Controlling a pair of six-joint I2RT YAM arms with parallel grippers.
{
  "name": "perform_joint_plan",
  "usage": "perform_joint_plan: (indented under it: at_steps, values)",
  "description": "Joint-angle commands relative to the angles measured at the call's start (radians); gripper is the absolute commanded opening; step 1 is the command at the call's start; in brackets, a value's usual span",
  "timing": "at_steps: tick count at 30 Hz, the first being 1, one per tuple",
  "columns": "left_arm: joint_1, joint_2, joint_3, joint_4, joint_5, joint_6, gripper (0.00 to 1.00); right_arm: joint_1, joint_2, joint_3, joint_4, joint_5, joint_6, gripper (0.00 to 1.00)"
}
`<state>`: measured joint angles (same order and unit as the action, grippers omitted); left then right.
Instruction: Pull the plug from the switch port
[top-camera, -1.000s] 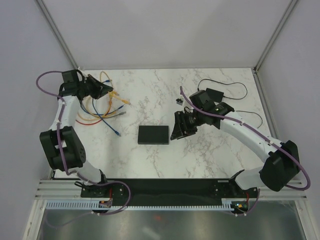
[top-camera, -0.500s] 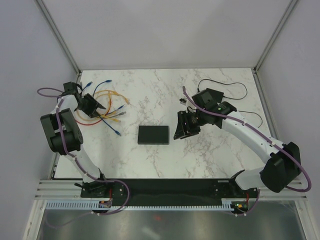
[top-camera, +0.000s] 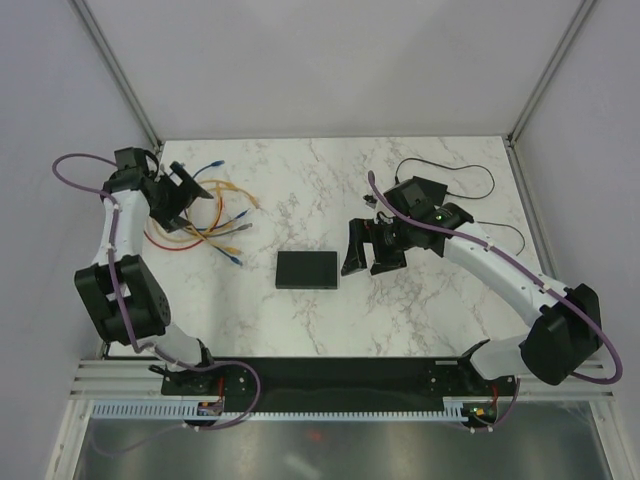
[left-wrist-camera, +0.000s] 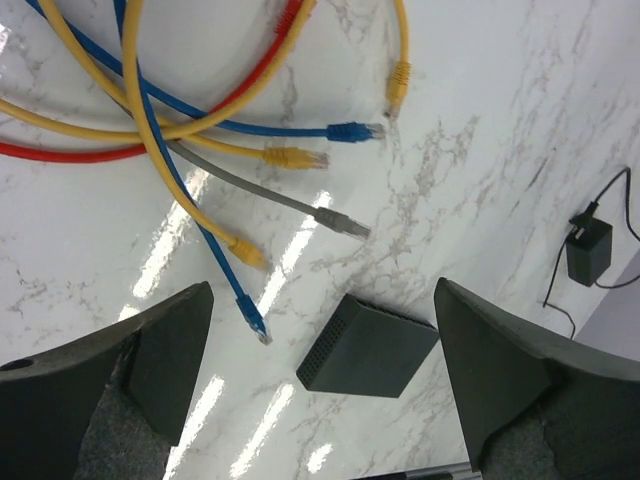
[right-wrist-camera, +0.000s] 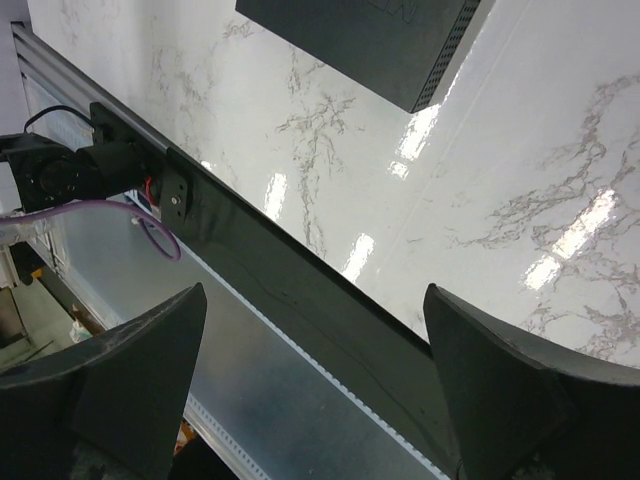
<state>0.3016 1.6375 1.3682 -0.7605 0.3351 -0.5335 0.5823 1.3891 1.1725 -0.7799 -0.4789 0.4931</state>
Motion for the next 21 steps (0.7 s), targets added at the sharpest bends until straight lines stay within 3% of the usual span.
perform_joint_plan:
  at_steps: [1, 5, 6, 9, 12, 17, 20, 21]
  values:
    - [-0.047, -0.102, -0.034, -0.039, 0.027, -0.010, 1.00, -0.004, -0.007, 0.015, 0.007, 0.040, 0.033, 0.98]
    - [-0.270, -0.217, -0.099, -0.036, -0.016, -0.064, 1.00, -0.004, -0.013, -0.010, 0.004, 0.124, 0.064, 0.98]
    - [-0.388, -0.250, -0.130, -0.031, -0.028, -0.083, 1.00, -0.004, -0.018, -0.017, 0.005, 0.134, 0.077, 0.98]
    - [-0.581, -0.301, -0.185, -0.002, -0.050, -0.146, 1.00, -0.004, -0.038, -0.059, 0.028, 0.193, 0.131, 0.98]
    - [-0.724, -0.341, -0.242, 0.049, -0.065, -0.174, 1.00, -0.004, -0.064, -0.129, 0.077, 0.221, 0.151, 0.98]
    - [-0.843, -0.513, -0.475, 0.240, -0.035, -0.224, 1.00, -0.004, -0.127, -0.315, 0.212, 0.261, 0.122, 0.98]
    - [-0.871, -0.643, -0.642, 0.427, 0.027, -0.244, 1.00, -0.006, -0.191, -0.422, 0.356, 0.269, 0.122, 0.98]
    - [-0.872, -0.683, -0.682, 0.532, 0.048, -0.244, 1.00, -0.007, -0.215, -0.459, 0.480, 0.258, 0.130, 0.98]
